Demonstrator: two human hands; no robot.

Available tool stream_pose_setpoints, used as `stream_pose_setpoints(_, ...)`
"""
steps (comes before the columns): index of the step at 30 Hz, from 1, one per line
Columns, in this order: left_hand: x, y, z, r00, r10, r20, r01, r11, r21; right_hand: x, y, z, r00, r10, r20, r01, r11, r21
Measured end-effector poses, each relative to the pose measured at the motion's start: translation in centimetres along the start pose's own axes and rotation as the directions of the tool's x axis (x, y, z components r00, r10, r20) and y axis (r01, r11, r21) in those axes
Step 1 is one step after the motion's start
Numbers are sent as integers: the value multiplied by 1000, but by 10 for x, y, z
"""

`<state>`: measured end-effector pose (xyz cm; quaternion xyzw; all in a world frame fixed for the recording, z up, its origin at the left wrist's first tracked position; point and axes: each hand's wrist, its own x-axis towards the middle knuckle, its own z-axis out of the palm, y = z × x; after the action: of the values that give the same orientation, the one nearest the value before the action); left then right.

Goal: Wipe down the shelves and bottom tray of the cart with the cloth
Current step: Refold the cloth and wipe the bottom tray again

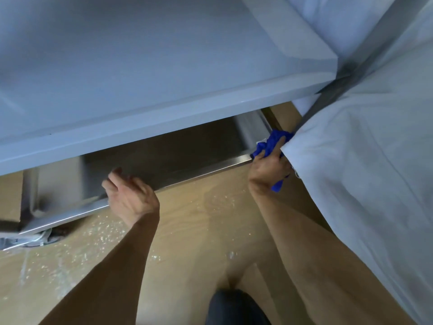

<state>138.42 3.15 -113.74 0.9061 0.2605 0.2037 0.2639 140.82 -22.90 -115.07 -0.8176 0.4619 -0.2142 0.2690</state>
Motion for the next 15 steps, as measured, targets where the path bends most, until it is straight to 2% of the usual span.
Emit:
stream_pose_setpoints(2, -13, 16, 4, 1000, 7, 13, -6, 999, -53, -19, 0, 0, 998, -60, -11, 60, 997, -56)
stream_pose_setpoints(3, -18, 23, 5, 1000, -1, 24, 2, 998, -56, -33, 1, 2, 984, -179, -3, 178, 981, -78)
stream_pose_setpoints(4, -24, 27, 6, 999, -17, 36, 19, 998, -67, -56, -1, 6, 933, -350, 80, 356, 930, -87)
stream_pose_setpoints(5, -28, 30, 8, 998, -37, 48, 41, 997, -70, -82, -1, 9, 847, -484, 220, 501, 865, -28)
stream_pose_setpoints(6, -32, 34, 8, 997, -64, 53, 68, 995, -76, -102, -1, 11, 722, -617, 312, 635, 771, 54)
stream_pose_setpoints(7, -35, 37, 7, 995, -85, 53, 89, 993, -75, -111, -6, 13, 597, -726, 341, 734, 666, 133)
stream_pose_setpoints(8, -37, 42, 2, 994, -96, 45, 100, 992, -81, -112, -9, 14, 521, -775, 357, 784, 600, 160)
stream_pose_setpoints(9, -37, 44, 0, 995, -95, 42, 98, 992, -82, -105, -13, 13, 492, -783, 380, 796, 581, 168)
stream_pose_setpoints(11, -29, 47, -5, 996, -79, 43, 82, 994, -72, -80, -14, 9, 563, -738, 372, 773, 629, 78)
stream_pose_setpoints(13, -20, 46, -10, 997, -74, 34, 76, 995, -63, -47, -8, 4, 707, -613, 353, 665, 745, -40)
stream_pose_setpoints(15, -15, 44, -14, 997, -74, 20, 75, 996, -54, -7, -3, -4, 854, -446, 269, 492, 860, -134)
